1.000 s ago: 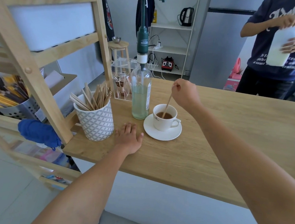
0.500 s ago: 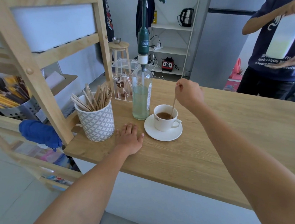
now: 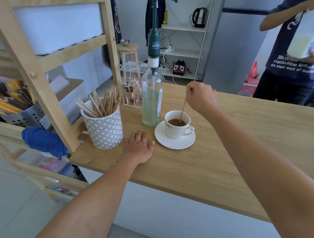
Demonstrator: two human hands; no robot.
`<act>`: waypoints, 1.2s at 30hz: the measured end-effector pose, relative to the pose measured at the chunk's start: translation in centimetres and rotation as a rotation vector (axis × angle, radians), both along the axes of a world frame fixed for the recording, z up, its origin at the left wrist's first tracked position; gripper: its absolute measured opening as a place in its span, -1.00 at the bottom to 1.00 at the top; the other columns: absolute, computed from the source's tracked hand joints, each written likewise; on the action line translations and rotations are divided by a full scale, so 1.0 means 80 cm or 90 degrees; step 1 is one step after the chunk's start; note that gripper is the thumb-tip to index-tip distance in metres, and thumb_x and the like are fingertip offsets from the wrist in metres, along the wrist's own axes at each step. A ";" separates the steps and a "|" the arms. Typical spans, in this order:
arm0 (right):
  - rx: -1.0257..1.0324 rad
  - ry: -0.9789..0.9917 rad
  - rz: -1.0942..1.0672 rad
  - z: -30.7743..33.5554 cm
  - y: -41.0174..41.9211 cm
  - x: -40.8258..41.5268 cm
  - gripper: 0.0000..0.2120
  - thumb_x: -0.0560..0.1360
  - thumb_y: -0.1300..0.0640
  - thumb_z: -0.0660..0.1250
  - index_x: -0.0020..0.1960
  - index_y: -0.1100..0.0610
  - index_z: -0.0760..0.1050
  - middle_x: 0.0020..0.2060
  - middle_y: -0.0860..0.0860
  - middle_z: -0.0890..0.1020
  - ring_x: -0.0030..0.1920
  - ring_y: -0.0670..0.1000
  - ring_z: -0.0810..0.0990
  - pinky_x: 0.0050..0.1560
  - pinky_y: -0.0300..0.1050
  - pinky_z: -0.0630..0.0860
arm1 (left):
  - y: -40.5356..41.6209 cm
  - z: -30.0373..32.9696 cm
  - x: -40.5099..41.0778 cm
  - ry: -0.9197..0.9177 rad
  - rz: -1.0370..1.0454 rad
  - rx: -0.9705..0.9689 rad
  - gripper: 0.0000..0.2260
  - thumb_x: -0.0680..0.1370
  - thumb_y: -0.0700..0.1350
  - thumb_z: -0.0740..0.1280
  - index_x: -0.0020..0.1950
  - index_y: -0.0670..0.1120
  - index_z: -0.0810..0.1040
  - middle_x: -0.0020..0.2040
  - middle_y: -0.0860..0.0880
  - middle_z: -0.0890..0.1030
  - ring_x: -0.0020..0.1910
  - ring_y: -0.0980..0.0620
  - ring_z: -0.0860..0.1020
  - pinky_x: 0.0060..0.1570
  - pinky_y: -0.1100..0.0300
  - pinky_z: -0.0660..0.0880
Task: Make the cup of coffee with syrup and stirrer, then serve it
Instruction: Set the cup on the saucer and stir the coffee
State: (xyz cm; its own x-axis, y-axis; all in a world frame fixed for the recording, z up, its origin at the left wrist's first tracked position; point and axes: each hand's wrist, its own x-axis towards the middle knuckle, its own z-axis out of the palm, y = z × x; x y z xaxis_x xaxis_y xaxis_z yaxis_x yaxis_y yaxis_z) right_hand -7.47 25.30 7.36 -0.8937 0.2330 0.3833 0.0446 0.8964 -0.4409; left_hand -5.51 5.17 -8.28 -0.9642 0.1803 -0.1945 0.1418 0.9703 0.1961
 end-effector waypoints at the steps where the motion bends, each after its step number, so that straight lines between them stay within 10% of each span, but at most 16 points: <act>1: -0.013 -0.006 0.012 0.000 -0.003 0.000 -0.71 0.52 0.21 0.06 -0.07 0.14 0.57 -0.23 0.06 0.63 -0.17 0.10 0.49 0.08 0.00 0.37 | 0.000 0.000 0.000 -0.001 -0.001 -0.002 -0.43 0.62 0.19 -0.11 0.58 -0.03 -0.07 0.59 -0.05 -0.10 0.55 -0.08 -0.16 0.50 -0.14 -0.16; 23: -0.004 -0.023 0.055 0.010 0.003 0.010 -0.72 0.50 0.18 0.10 -0.06 0.08 0.59 -0.17 0.05 0.67 -0.13 0.09 0.51 0.18 0.05 0.35 | -0.001 0.000 -0.001 -0.004 -0.003 -0.011 -0.42 0.61 0.21 -0.12 0.57 -0.03 -0.08 0.59 -0.06 -0.12 0.55 -0.08 -0.17 0.49 -0.15 -0.16; 36: -0.534 -0.058 -0.213 -0.030 0.087 0.030 -0.82 0.48 0.30 0.22 -0.02 0.22 0.59 -0.25 0.01 0.55 -0.31 -0.03 0.48 -0.47 -0.25 0.40 | 0.000 0.004 0.000 -0.004 -0.001 -0.019 -0.41 0.61 0.21 -0.11 0.58 -0.02 -0.07 0.59 -0.05 -0.10 0.55 -0.08 -0.14 0.49 -0.15 -0.14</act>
